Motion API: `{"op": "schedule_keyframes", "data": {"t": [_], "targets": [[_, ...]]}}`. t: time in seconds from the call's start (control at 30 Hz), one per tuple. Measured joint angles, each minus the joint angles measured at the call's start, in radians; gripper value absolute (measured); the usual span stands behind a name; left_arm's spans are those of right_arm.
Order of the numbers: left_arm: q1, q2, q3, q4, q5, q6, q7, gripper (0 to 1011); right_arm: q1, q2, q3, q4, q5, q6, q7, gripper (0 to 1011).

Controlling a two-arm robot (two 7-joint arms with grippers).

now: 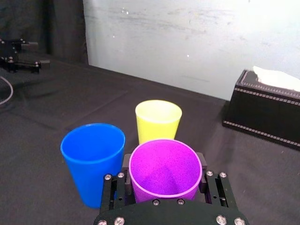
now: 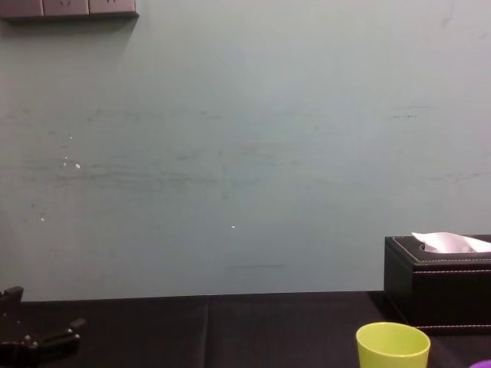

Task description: Stack the three plastic cups sequentially using one hand.

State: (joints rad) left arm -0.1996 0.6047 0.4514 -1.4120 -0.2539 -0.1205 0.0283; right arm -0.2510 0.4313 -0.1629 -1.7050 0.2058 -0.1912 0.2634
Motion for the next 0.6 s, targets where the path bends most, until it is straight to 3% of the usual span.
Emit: {"op": "schedule_keyframes", "data": {"t": [0.33, 0.6], "targets": [[0.0, 0.0, 0.0, 0.0, 0.0, 0.0, 0.0, 1011, 0.023, 0.001, 0.044, -0.089, 0.013, 0.104, 0.021, 747], [0.0, 0.0, 0.0, 0.0, 0.0, 0.0, 0.0, 1011, 0.128, -0.011, 0.038, -0.113, 0.071, 0.223, 0.061, 747]]}}
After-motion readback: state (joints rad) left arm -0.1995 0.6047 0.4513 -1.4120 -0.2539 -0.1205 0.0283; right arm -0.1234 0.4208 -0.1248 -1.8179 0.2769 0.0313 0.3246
